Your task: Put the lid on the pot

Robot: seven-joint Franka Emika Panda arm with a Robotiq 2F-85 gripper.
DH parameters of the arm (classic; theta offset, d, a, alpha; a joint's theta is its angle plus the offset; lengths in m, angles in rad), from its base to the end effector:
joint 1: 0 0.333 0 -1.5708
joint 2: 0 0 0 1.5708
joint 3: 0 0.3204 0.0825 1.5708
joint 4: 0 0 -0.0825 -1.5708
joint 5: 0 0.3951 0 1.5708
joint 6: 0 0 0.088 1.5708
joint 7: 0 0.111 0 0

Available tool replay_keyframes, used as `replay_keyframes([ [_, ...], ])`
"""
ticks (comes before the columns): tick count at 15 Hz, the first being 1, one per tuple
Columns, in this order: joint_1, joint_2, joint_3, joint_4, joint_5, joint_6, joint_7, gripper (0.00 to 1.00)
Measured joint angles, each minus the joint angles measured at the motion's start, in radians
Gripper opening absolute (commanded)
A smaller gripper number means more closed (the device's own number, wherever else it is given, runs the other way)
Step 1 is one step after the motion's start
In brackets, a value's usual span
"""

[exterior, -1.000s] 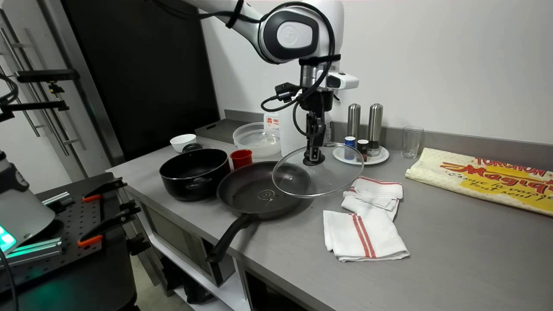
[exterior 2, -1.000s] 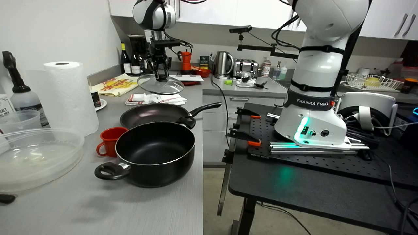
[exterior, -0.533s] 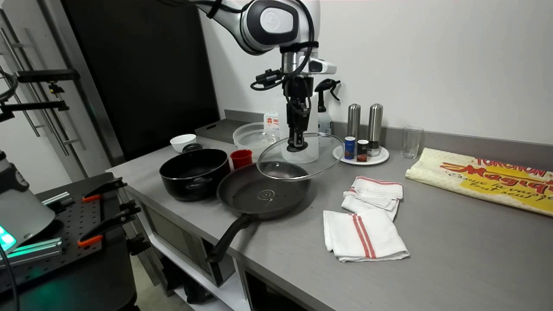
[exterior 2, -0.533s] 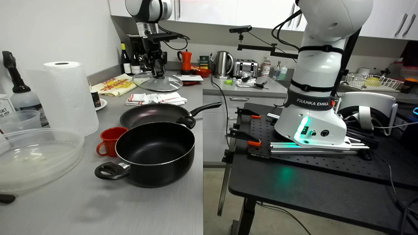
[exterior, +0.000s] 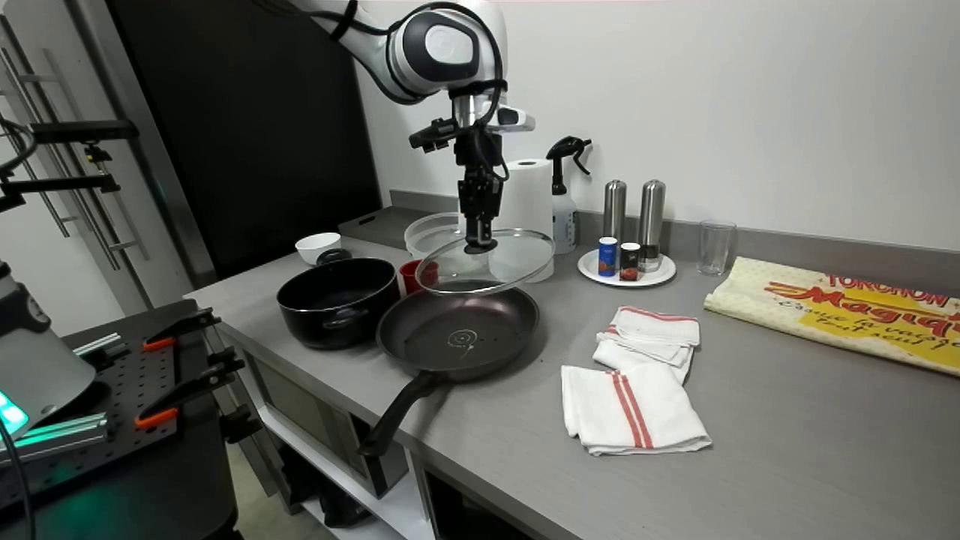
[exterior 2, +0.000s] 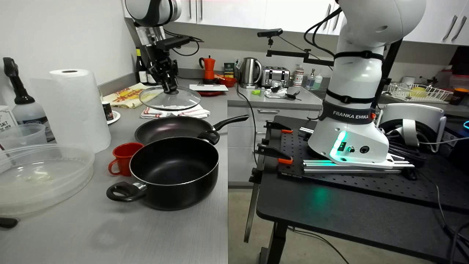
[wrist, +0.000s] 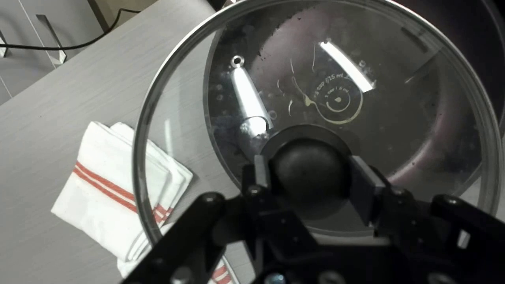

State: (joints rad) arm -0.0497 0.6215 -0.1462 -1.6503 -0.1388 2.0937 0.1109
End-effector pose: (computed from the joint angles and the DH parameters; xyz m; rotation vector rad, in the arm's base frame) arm 0.6643 -0.1292 0.2336 2.9205 -0.3035 -0.2685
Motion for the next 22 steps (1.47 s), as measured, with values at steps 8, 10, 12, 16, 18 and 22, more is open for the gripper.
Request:
replay_keyframes([
  [8,0.080,-0.040,0.028,-0.092,-0.112,0.006,0.000,0.25],
  [10,0.096,-0.055,0.036,-0.115,-0.136,0.013,0.000,0.25],
  [12,0.109,-0.072,0.047,-0.141,-0.155,0.023,0.000,0.25],
  [16,0.127,-0.101,0.075,-0.188,-0.177,0.048,-0.002,0.25],
  [18,0.133,-0.112,0.088,-0.211,-0.180,0.063,-0.010,0.25],
  [22,0.141,-0.130,0.113,-0.250,-0.180,0.085,-0.041,0.25],
])
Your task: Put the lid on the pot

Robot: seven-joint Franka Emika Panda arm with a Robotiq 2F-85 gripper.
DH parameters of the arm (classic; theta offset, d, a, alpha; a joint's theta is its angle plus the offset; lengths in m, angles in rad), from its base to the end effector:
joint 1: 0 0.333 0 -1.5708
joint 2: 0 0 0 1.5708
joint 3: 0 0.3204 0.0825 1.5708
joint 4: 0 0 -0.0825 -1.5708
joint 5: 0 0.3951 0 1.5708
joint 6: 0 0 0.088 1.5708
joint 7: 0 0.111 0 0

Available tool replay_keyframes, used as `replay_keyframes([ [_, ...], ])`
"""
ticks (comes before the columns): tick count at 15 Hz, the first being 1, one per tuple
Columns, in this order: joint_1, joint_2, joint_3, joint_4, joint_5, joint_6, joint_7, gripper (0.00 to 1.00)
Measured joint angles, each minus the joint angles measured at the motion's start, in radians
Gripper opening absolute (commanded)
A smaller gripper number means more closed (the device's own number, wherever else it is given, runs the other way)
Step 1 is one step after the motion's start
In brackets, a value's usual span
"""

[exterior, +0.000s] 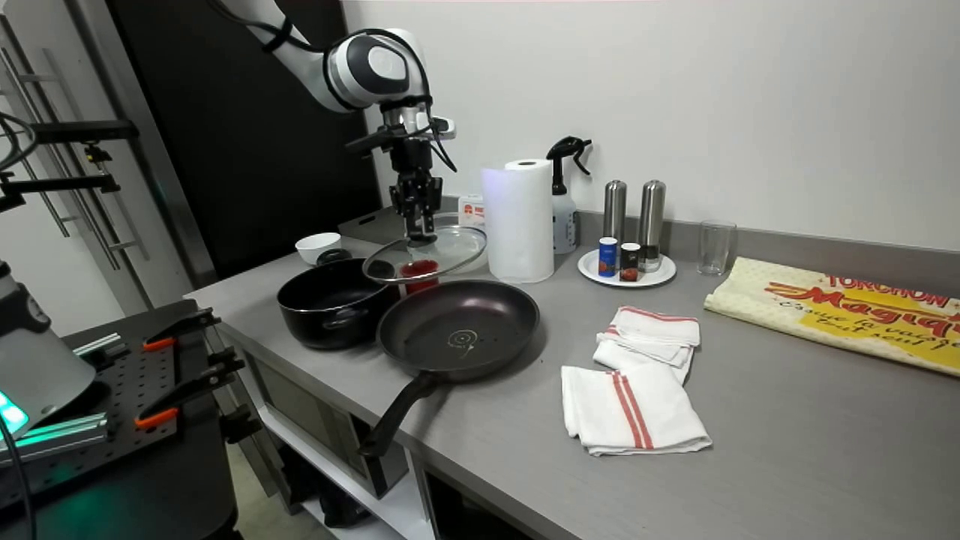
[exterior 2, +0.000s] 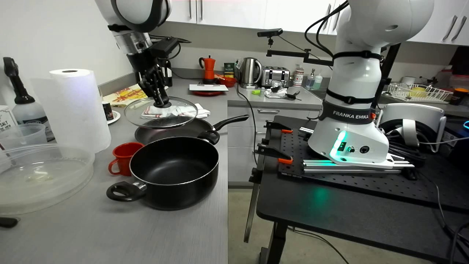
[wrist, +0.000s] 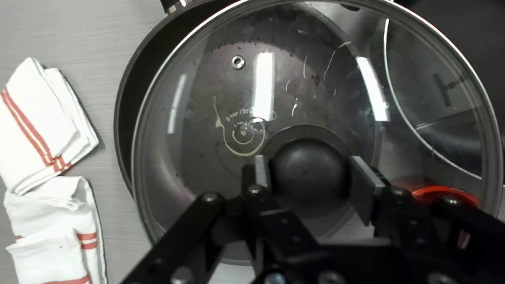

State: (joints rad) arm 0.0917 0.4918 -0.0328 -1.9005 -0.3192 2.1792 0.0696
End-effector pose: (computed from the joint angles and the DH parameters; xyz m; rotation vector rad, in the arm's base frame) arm 0.6173 0.0242 0.2180 2.8436 0.2899 -0.2812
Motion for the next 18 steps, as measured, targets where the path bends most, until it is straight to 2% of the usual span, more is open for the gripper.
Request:
replay_keyframes([
  [11,0.066,-0.019,0.056,-0.084,-0.057,0.028,-0.033,0.25],
  [12,0.073,-0.019,0.059,-0.092,-0.066,0.032,-0.033,0.50],
  [18,0.080,-0.022,0.066,-0.112,-0.076,0.046,-0.038,0.50],
])
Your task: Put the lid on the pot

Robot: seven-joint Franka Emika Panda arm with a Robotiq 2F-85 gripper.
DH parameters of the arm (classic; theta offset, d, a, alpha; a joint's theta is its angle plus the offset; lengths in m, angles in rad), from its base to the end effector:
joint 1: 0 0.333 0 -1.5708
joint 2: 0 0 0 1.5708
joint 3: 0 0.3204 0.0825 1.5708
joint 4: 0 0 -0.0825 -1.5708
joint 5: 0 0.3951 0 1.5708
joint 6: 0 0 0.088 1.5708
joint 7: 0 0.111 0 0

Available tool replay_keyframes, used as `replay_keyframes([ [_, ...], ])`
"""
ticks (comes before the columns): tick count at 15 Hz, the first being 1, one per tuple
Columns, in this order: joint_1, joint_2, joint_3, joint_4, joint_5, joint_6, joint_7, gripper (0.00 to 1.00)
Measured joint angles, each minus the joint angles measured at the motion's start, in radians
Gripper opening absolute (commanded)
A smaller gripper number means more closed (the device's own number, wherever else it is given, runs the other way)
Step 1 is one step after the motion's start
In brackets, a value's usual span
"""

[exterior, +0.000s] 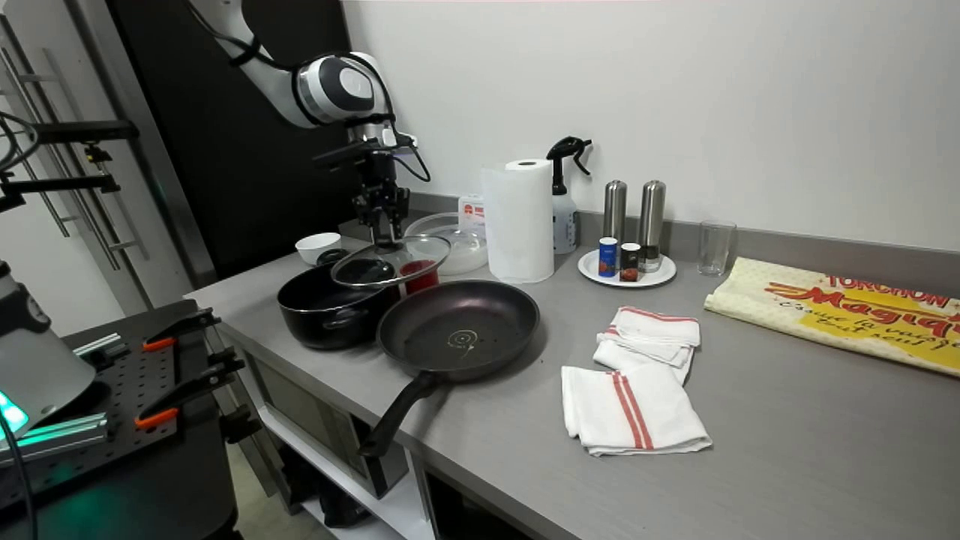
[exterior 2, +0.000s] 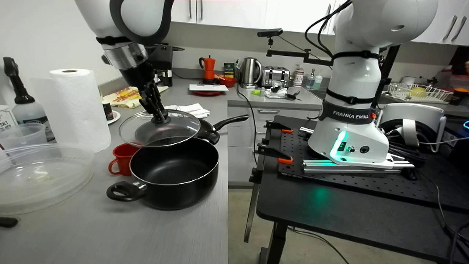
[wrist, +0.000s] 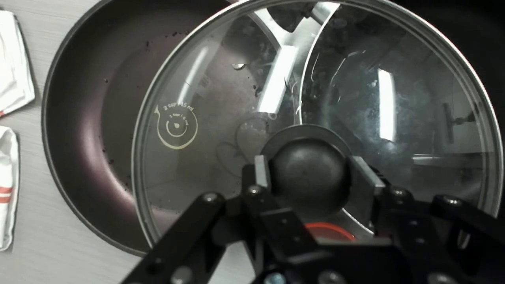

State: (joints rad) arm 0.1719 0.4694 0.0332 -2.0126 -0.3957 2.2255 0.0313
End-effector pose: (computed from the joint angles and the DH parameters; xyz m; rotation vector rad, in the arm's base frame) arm 0.5753 0.1061 0.1916 2.7594 0.6388 -0.3113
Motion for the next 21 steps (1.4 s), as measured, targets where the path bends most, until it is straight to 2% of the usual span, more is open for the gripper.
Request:
replay_keyframes([
  [2,0.000,-0.001,0.000,0.000,0.000,0.000,-0.002,0.50],
  [3,0.000,-0.001,0.000,0.000,0.000,0.000,-0.003,0.25],
  [14,-0.002,0.043,0.009,0.007,0.001,0.010,-0.040,0.25],
  [21,0.043,0.052,0.053,0.050,0.001,0.007,-0.043,0.25],
])
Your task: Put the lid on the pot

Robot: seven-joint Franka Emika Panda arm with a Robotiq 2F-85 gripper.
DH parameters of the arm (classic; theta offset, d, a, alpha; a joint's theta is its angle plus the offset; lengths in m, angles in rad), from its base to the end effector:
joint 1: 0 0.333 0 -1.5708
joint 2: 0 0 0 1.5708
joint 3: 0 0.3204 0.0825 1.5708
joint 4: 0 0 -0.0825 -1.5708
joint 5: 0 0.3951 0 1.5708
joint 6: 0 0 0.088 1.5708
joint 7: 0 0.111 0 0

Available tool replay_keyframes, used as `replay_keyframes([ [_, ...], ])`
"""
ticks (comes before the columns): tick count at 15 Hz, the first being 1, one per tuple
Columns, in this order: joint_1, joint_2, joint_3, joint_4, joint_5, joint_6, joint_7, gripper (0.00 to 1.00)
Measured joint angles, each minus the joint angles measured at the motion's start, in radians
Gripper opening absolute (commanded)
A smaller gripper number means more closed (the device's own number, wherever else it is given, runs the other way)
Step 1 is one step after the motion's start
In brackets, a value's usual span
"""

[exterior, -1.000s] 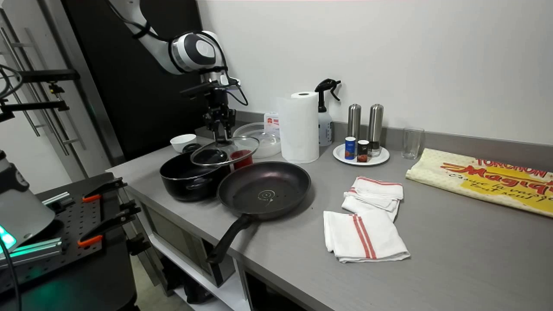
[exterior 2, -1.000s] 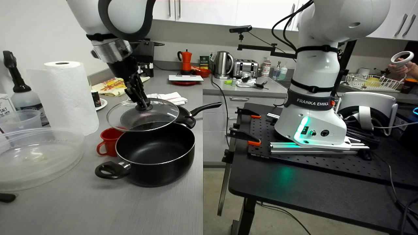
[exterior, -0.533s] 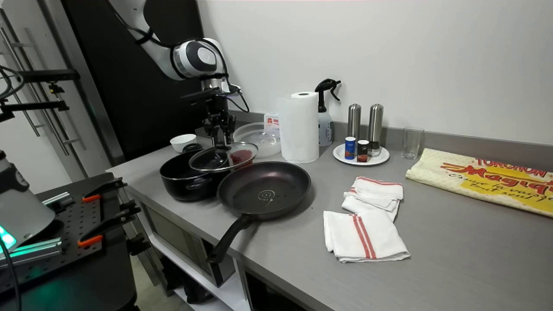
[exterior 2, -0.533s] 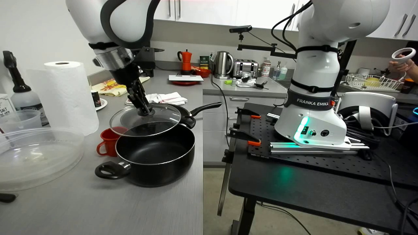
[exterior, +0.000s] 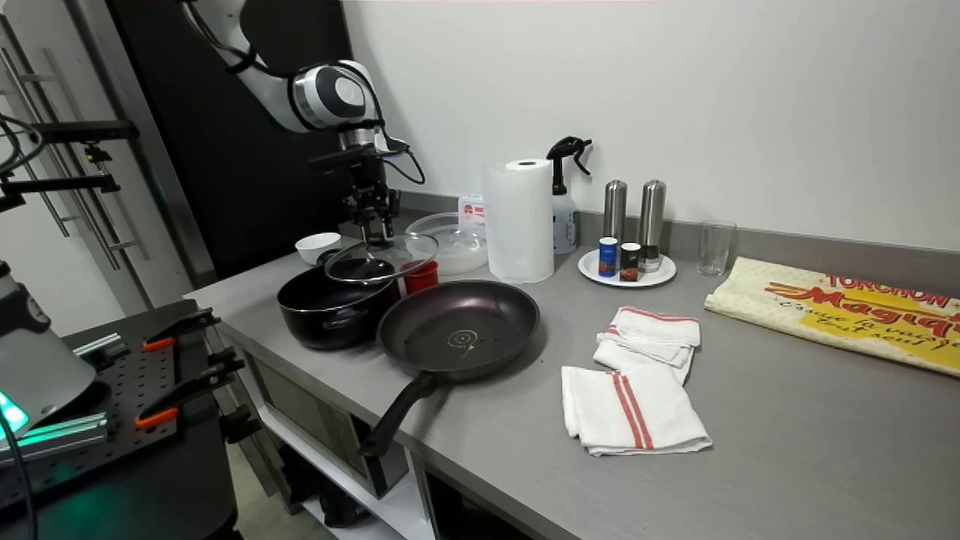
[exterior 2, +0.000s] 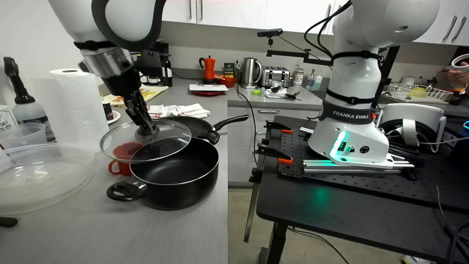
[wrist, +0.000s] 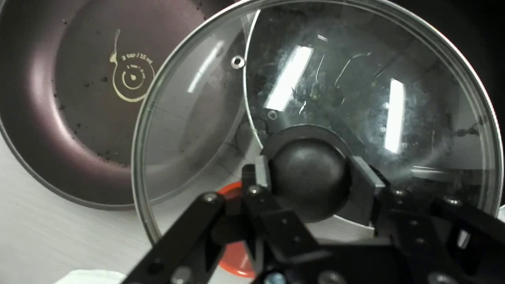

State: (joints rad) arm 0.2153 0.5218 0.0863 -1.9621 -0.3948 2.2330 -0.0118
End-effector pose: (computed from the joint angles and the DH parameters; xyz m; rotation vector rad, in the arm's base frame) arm 0.5748 0.1651 0.1801 2.7364 0.8314 -0.2943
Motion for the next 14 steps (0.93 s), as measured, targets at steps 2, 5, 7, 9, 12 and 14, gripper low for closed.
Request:
replay_keyframes([
  [2,0.020,0.011,0.008,0.009,0.000,-0.002,-0.006,0.25],
  [5,0.044,0.024,0.011,0.011,-0.001,-0.013,-0.025,0.25],
  [7,0.049,0.027,0.011,0.009,-0.005,-0.023,-0.037,0.25],
  [9,0.049,0.026,0.011,0.003,-0.013,-0.031,-0.050,0.25],
  [12,0.051,0.025,0.011,-0.007,-0.036,-0.037,-0.061,0.25],
  [14,0.057,0.023,0.013,-0.020,-0.057,-0.037,-0.067,0.25],
])
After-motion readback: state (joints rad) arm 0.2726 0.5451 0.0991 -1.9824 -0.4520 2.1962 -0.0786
